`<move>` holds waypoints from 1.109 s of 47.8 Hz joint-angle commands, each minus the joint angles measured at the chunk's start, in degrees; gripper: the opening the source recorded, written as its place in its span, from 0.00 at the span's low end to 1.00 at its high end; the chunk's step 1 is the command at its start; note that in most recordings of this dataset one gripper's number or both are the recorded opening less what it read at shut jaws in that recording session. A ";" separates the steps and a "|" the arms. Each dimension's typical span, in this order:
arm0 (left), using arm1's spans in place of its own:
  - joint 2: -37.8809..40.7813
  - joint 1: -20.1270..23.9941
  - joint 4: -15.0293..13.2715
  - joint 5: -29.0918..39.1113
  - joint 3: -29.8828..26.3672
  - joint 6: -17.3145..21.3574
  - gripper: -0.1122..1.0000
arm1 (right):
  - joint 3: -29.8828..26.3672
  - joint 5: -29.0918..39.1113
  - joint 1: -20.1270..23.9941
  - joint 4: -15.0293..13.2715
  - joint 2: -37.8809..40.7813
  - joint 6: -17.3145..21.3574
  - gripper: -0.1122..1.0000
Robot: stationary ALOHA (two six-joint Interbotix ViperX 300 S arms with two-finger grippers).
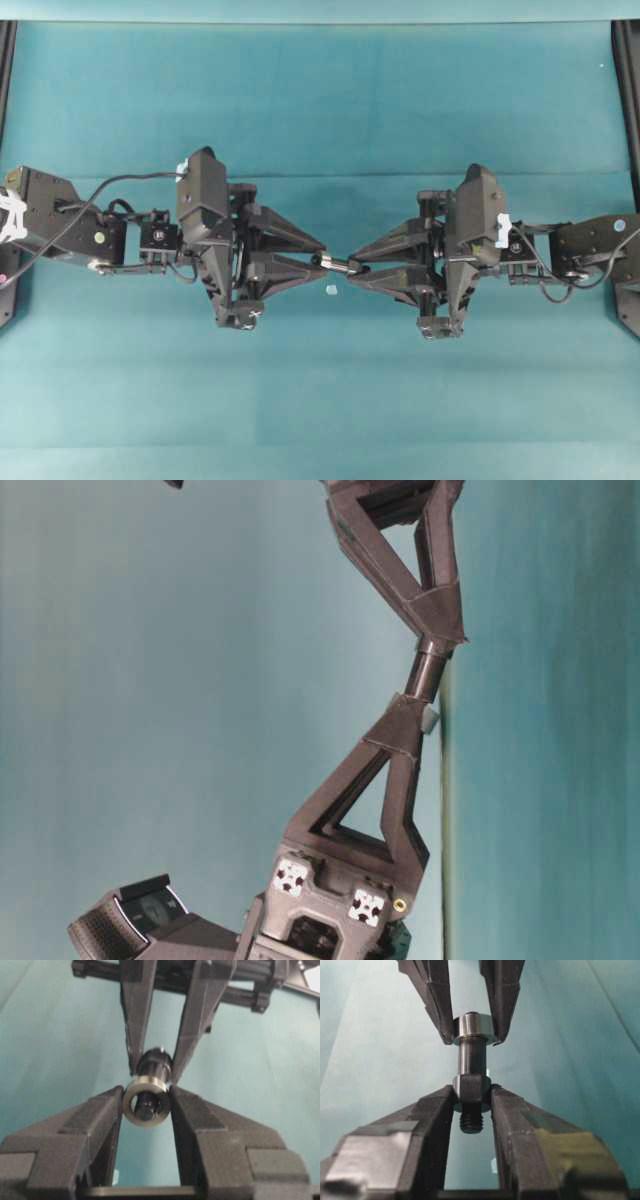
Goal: Insert the washer onto the shaft with both hands.
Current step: 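Push the washer over the shaft's threaded end down to its shoulder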
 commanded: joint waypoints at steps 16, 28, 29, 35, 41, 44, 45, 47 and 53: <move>1.23 -0.62 0.09 1.41 -3.43 0.35 0.43 | -1.93 2.29 0.44 0.18 0.35 0.35 0.11; 3.16 -2.64 0.09 5.01 -4.92 0.62 0.43 | -2.11 2.29 0.44 0.09 0.44 0.18 0.10; 3.16 -2.64 0.09 5.10 -4.92 0.70 0.43 | -2.02 2.20 0.44 0.09 0.44 0.26 0.11; 2.99 -2.64 0.09 5.10 -4.57 0.53 0.43 | -2.02 2.29 0.44 0.18 0.35 0.26 0.10; 3.16 -2.64 0.09 5.19 -5.01 0.70 0.43 | -2.11 2.29 0.44 0.09 0.53 0.26 0.11; 3.25 -2.64 0.09 5.45 -5.27 0.79 0.43 | -2.29 2.29 0.44 0.09 0.62 0.26 0.11; 3.34 -2.64 0.09 5.54 -5.45 0.79 0.43 | -2.29 2.29 0.35 0.09 0.62 0.26 0.11; 3.43 -2.64 0.09 6.06 -5.62 0.79 0.43 | -2.29 2.29 0.44 0.09 0.62 0.26 0.10; 3.69 -2.64 0.09 7.47 -6.15 0.97 0.43 | -2.46 2.29 0.44 0.09 0.70 0.18 0.11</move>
